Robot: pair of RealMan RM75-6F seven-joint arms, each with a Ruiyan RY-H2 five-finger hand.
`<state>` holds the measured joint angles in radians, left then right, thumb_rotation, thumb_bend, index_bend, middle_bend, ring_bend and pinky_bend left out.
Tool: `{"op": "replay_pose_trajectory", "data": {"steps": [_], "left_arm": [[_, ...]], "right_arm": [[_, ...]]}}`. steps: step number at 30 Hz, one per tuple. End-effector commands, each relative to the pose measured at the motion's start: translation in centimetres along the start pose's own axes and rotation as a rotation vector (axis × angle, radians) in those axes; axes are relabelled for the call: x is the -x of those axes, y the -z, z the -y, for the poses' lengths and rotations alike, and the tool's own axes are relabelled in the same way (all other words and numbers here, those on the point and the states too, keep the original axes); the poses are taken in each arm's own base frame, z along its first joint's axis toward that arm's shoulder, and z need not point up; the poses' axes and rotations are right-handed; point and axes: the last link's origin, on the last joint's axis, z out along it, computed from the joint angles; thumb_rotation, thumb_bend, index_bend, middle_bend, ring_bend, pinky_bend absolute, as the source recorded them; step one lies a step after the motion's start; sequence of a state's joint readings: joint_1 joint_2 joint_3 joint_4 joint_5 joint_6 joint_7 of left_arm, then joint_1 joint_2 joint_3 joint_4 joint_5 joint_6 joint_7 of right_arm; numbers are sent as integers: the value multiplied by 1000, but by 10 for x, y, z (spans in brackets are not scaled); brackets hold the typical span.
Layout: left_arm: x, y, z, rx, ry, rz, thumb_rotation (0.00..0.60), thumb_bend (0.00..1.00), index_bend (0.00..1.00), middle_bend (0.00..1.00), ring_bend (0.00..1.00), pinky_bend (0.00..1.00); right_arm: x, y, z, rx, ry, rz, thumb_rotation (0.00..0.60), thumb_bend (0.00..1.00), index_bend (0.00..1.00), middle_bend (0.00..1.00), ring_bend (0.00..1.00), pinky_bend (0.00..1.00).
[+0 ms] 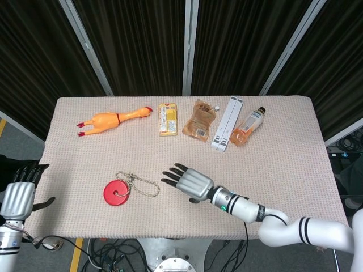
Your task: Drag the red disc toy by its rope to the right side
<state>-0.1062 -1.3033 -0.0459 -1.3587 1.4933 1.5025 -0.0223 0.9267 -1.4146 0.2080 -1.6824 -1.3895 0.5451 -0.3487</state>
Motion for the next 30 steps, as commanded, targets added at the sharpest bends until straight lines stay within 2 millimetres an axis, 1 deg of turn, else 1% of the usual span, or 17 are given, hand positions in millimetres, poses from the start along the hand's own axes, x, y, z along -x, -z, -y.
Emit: {"op": "replay_pose_trajectory", "data": {"steps": [1,7,10,16,27,30], "left_arm": [[0,0,1,-3,0,-1,600,21,163,172,97,144],[0,1,4,-10,2,0,600,21,163,172,97,144],[0,1,5,-13,4,-1,600,21,163,172,96,144],[0,1,6,-14,3,-2,600,21,163,172,97,144],[-1,2,10,-23,4,-5,600,21,163,172,97,144],[-1,2,11,-26,4,-6,600,21,163,172,97,144]], "right_arm": [[0,-18,6,-17,3,22,600,125,0,0,0,0],[4,-40,14,-43,13,82,600,140,0,0,0,0],[7,-47,17,-51,13,108,600,142,0,0,0,0],[16,-52,20,-57,23,156,600,143,0,0,0,0],[26,-60,29,-66,3,190,600,152,0,0,0,0],[27,-62,30,-66,-5,196,600,162,0,24,0,0]]}}
